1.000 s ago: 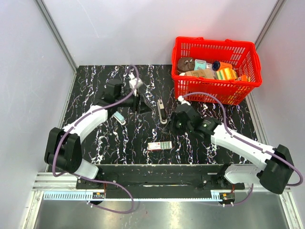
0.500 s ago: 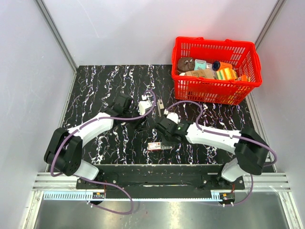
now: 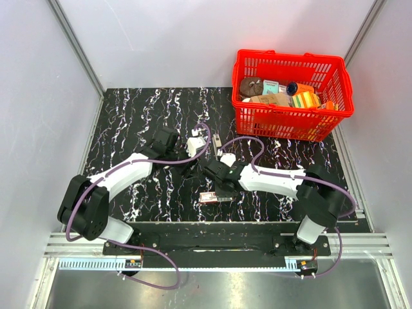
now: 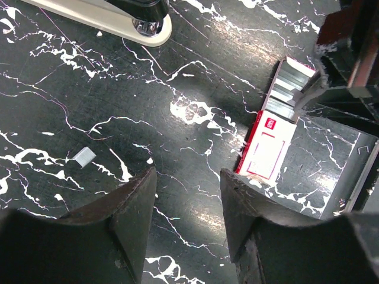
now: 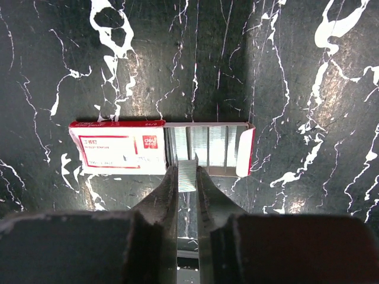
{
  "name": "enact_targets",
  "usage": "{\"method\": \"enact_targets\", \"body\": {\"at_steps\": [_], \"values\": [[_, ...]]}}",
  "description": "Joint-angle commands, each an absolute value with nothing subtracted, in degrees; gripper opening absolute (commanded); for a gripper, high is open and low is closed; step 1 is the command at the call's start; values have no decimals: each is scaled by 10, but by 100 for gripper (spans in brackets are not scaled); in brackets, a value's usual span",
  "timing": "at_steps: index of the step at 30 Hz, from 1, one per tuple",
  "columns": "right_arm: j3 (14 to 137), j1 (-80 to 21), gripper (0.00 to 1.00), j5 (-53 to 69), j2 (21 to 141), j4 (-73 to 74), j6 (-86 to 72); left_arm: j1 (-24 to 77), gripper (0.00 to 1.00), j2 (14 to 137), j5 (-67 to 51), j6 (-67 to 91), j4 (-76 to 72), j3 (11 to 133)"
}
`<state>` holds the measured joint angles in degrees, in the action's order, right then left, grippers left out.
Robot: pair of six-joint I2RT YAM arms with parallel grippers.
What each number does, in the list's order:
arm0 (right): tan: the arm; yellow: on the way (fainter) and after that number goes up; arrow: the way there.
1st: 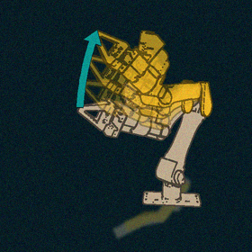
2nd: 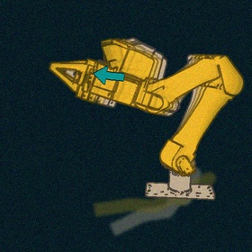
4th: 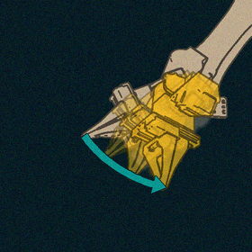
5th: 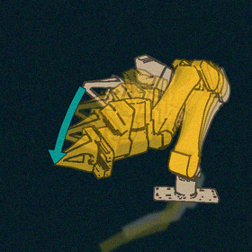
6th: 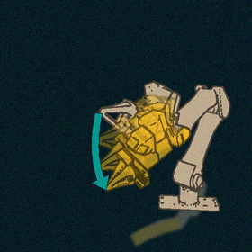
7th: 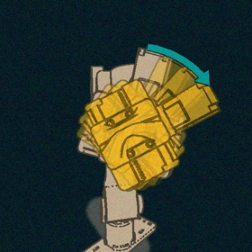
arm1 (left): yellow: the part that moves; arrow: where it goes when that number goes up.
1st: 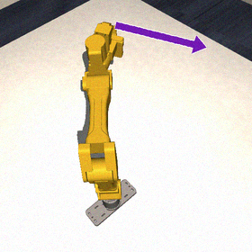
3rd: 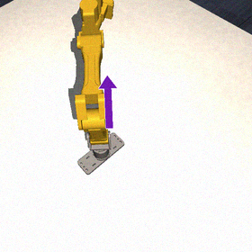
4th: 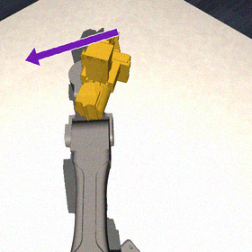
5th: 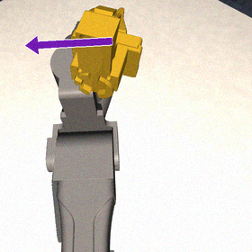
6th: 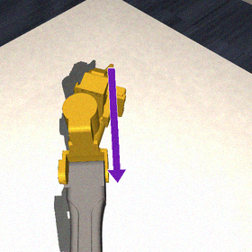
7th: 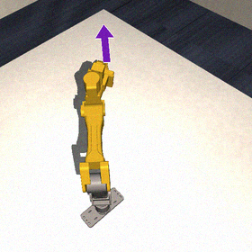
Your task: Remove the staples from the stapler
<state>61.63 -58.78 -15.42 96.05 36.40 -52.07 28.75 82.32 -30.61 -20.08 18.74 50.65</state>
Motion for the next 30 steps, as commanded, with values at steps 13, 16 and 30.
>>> {"method": "enact_targets", "body": {"at_steps": [13, 16, 30], "values": [[638, -593, 1, -171, 994, 352, -515, 297, 51, 797, -303, -210, 184, 506], [638, -593, 1, -171, 998, 352, -514, 297, 51, 796, -303, -210, 184, 505], [645, -593, 4, -165, 1015, 349, -508, 298, 51, 789, -305, -210, 184, 504]]}}
